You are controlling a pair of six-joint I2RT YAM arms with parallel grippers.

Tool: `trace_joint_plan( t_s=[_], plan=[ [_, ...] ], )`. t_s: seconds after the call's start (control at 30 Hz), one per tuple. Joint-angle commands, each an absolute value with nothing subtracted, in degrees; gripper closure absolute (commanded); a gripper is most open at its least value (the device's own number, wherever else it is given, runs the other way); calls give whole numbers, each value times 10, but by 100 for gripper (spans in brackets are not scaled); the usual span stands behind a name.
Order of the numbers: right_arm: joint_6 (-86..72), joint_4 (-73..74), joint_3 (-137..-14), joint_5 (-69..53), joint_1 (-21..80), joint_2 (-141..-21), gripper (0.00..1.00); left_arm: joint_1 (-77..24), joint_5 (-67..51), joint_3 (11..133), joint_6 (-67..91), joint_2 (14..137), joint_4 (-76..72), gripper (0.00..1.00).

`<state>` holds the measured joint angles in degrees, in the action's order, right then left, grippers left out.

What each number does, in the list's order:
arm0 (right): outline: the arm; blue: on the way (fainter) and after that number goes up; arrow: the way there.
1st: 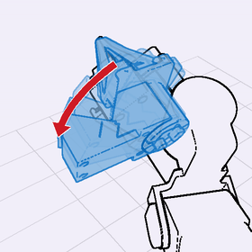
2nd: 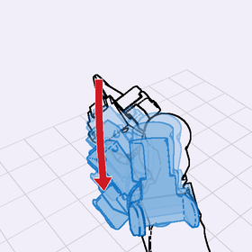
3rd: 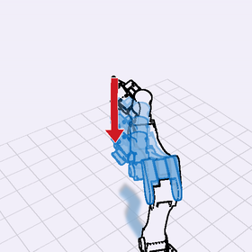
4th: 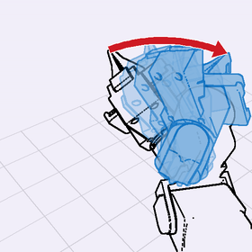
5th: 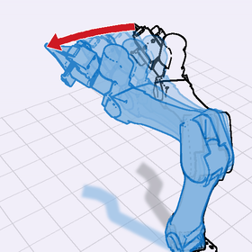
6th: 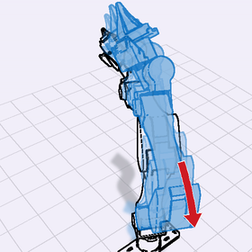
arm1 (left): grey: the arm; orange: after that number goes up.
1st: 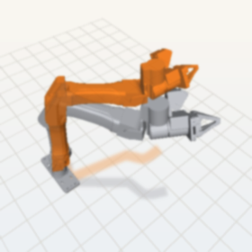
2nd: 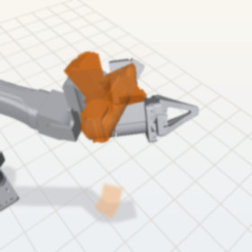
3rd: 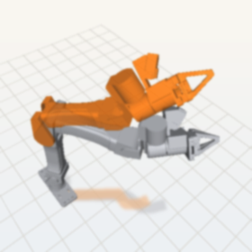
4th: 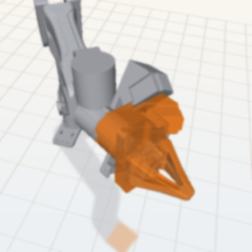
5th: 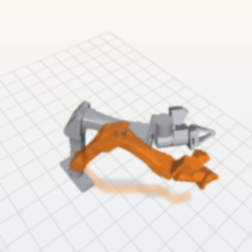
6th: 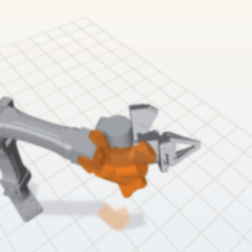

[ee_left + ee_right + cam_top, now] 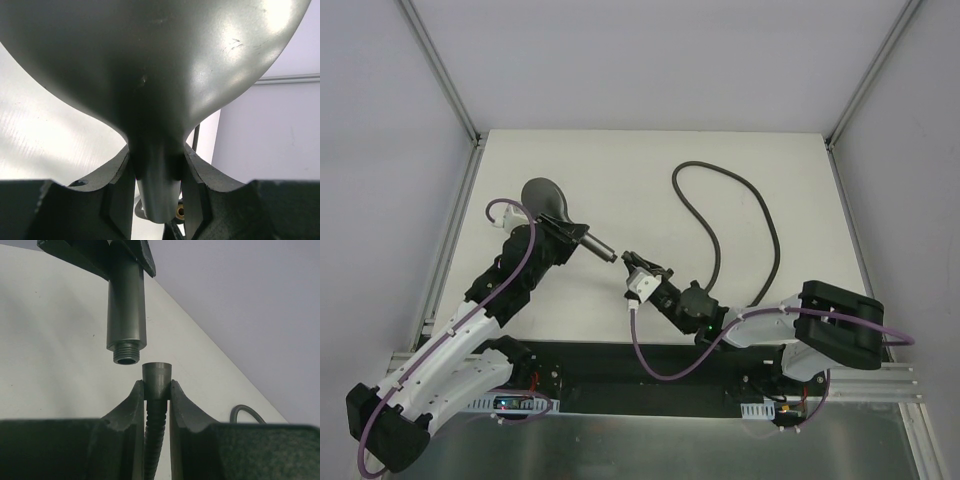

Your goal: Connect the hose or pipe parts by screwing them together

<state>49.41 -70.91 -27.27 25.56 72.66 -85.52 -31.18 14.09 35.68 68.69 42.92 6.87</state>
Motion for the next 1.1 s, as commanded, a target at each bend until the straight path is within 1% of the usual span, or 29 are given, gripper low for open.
trace_joint_plan(
  t_s=[0.0,1.07],
  plan=[
    [488,-772,-260,271,732,-858,99,-315,156,395,692,432,51,100],
    [444,-754,-277,235,741,-871,99,-315,136,397,695,446,51,100]
  ],
)
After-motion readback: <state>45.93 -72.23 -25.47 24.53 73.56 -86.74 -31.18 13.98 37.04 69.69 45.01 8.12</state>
